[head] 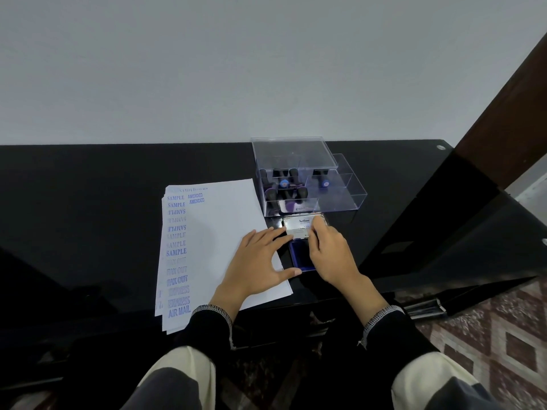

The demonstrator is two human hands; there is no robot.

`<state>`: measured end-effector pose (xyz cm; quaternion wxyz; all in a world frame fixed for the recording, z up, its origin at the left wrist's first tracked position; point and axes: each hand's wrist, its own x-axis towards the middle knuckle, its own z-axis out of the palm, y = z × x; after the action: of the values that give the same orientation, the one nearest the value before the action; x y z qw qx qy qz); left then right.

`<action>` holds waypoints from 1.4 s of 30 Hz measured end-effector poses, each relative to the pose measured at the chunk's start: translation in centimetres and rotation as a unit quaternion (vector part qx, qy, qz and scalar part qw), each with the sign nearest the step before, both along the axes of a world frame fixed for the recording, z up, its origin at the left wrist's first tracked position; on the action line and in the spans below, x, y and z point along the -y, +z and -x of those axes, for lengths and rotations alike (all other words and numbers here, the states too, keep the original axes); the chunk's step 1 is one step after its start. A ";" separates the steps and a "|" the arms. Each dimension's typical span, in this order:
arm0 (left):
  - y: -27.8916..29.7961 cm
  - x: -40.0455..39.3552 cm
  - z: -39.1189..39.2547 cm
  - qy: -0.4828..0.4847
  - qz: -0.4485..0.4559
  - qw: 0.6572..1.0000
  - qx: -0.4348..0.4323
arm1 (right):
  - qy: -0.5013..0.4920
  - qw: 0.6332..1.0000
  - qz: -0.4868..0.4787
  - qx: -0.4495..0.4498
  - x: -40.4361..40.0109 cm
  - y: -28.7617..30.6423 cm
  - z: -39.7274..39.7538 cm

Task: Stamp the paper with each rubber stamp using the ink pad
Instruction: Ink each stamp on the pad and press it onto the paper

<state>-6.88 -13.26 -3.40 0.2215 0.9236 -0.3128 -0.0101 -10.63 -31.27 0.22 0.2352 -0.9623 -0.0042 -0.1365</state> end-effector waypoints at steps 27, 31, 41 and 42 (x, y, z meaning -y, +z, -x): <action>-0.2 0.0 0.1 0.001 0.004 1.000 0.004 | -0.018 0.999 -0.002 -0.035 -0.3 0.7 -0.8; -0.2 0.0 0.0 0.000 0.003 1.000 0.003 | -0.020 0.999 -0.001 -0.038 -0.2 0.8 -0.9; 0.0 0.0 0.1 0.001 0.004 1.000 0.009 | -0.035 0.999 0.022 0.008 -0.6 -0.2 0.0; 0.0 0.0 0.2 0.001 0.004 1.000 0.010 | -0.035 0.999 0.022 0.007 -0.6 -0.2 0.1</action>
<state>-7.03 -13.24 -3.43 0.2222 0.9232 -0.3137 0.0008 -10.69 -30.64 0.02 0.2091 -0.9658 0.0244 -0.1514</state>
